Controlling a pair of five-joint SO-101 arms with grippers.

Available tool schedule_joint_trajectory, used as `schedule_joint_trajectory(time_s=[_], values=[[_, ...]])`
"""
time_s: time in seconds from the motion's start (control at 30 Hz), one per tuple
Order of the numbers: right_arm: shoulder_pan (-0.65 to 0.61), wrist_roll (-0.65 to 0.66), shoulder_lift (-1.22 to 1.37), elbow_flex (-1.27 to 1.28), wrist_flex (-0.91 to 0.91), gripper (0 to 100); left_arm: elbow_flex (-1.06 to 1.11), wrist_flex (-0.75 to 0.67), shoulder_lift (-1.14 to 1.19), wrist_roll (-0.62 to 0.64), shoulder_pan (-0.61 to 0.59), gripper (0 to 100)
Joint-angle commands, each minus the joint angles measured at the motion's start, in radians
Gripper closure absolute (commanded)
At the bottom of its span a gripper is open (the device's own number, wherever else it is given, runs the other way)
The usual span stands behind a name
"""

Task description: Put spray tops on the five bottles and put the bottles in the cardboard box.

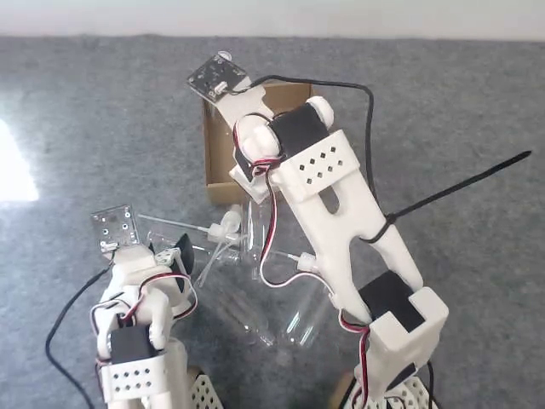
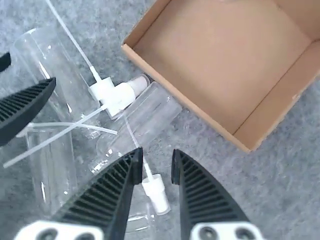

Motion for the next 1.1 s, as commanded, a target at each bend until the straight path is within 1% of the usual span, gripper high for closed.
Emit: schedule_joint_trajectory(time_s=[0.0, 0.2, 0.37, 0.63, 0.83, 0.9, 1.07], values=[[-0.033, -0.048, -0.071, 0.052, 0.035, 92.5, -0.008, 0.005, -0.011, 0.012, 0.000, 79], [-0.054, -0.058, -0.067, 0.114, -0.010, 92.5, -0.008, 0.005, -0.011, 0.012, 0.000, 79], [-0.059, -0.137, -0.070, 0.144, -0.041, 92.6, -0.008, 0.005, -0.011, 0.012, 0.000, 79], [-0.027, -0.144, -0.071, 0.354, -0.265, 92.6, -0.008, 0.005, -0.011, 0.012, 0.000, 79], [-0.024, -0.161, -0.061, 0.385, -0.338, 92.0, -0.008, 0.005, -0.011, 0.012, 0.000, 79], [-0.030, -0.201, -0.061, 0.407, -0.367, 89.0, -0.008, 0.005, -0.011, 0.012, 0.000, 79], [-0.039, -0.247, -0.059, 0.471, -0.409, 73.3, -0.008, 0.005, -0.011, 0.012, 0.000, 79]])
